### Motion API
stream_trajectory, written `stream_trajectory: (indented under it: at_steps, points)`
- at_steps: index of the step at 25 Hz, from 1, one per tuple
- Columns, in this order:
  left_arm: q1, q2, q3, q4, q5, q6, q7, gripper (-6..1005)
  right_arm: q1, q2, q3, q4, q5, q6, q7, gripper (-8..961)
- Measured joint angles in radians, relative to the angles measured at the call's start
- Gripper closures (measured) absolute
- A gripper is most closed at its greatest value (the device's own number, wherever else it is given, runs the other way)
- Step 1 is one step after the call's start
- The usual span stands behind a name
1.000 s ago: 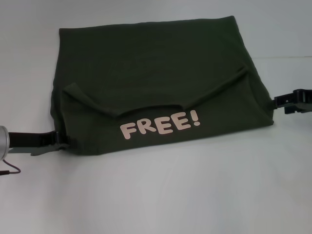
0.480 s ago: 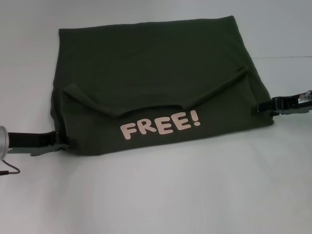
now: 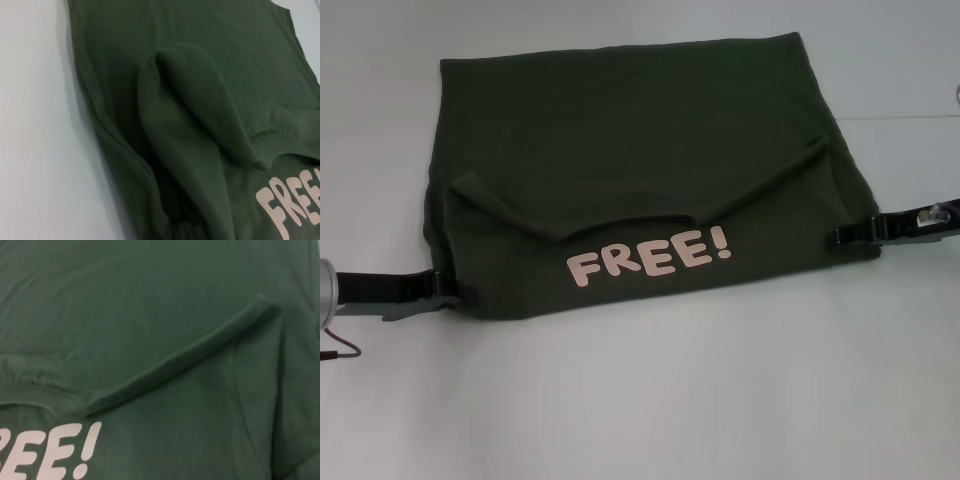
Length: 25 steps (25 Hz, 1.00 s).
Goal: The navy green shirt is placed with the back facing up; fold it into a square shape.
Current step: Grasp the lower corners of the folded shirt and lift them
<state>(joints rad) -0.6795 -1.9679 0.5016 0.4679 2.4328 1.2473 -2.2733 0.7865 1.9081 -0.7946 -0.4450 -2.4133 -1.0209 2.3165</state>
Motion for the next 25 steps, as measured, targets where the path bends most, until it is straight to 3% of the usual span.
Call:
stream_trajectory:
  at_steps: [9, 19, 25]
  points:
    - [0.0, 0.001, -0.003, 0.001, 0.0, 0.01, 0.0, 972, 0.003, 0.014, -0.002, 0.008, -0.002, 0.019, -0.009, 373]
    - [-0.001, 0.002, -0.005, 0.002, -0.002, 0.011, 0.0, 972, -0.01, 0.002, 0.003, 0.007, -0.003, 0.018, -0.01, 456]
    - [-0.002, 0.003, -0.007, 0.002, -0.002, 0.014, 0.0, 972, -0.017, -0.007, 0.015, 0.003, 0.003, -0.005, -0.019, 677]
